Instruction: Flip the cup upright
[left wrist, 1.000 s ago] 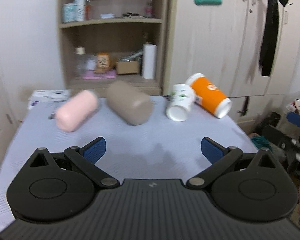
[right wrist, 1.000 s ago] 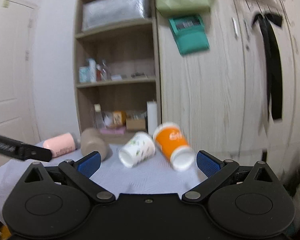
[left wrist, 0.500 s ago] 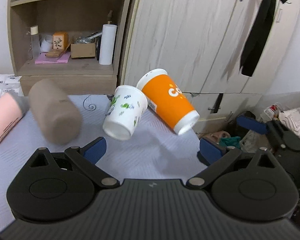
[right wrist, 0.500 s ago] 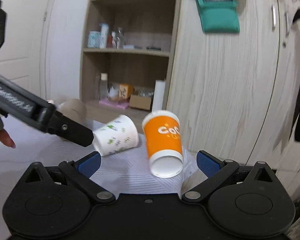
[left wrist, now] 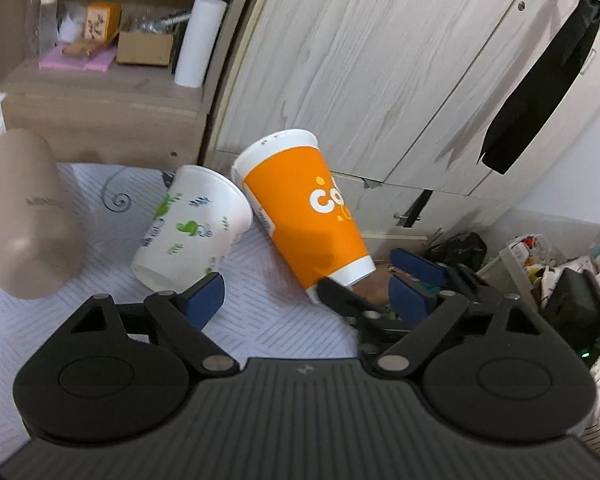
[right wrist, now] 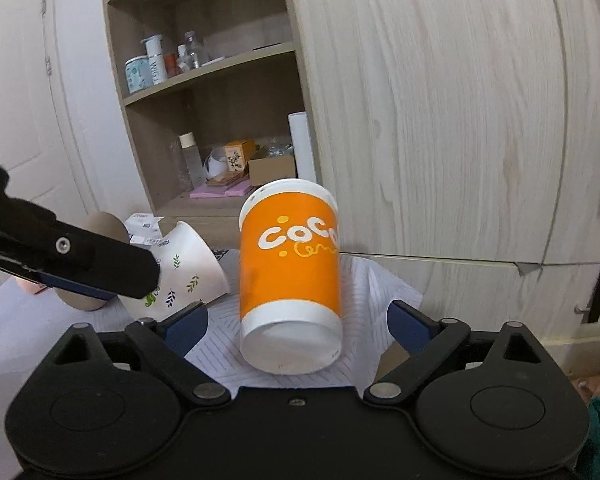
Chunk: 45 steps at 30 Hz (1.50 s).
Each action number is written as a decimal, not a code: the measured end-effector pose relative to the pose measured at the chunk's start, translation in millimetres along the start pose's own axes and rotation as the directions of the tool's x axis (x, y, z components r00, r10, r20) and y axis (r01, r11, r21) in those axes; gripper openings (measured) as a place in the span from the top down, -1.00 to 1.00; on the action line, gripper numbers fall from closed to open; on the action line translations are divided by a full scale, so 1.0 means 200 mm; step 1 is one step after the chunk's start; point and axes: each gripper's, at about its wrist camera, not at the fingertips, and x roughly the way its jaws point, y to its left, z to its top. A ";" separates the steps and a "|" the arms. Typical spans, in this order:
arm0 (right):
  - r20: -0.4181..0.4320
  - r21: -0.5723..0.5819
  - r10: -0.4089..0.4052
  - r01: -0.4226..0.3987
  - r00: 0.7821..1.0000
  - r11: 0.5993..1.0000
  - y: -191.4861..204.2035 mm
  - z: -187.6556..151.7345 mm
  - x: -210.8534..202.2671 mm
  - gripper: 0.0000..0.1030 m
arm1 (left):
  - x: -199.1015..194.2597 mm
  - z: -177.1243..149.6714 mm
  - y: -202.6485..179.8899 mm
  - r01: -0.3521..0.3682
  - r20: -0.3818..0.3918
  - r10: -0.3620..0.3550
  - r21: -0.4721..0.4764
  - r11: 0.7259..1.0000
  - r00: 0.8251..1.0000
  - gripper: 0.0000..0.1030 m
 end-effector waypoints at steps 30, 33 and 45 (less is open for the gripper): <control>-0.136 0.356 -0.012 0.060 0.991 0.933 0.06 -0.15 -0.09 -0.36 | 0.14 -0.07 0.05 0.086 -0.062 -0.091 -0.077 0.993 0.994 -0.48; -0.135 0.350 -0.026 0.073 0.990 0.934 0.10 -0.18 -0.14 -0.27 | 0.15 -0.08 0.05 0.101 -0.078 -0.106 -0.072 0.992 0.991 -0.48; -0.145 0.272 -0.044 0.083 0.988 0.959 0.23 -0.22 -0.27 -0.25 | 0.14 -0.14 0.06 0.149 -0.129 -0.156 -0.058 0.987 0.979 -0.26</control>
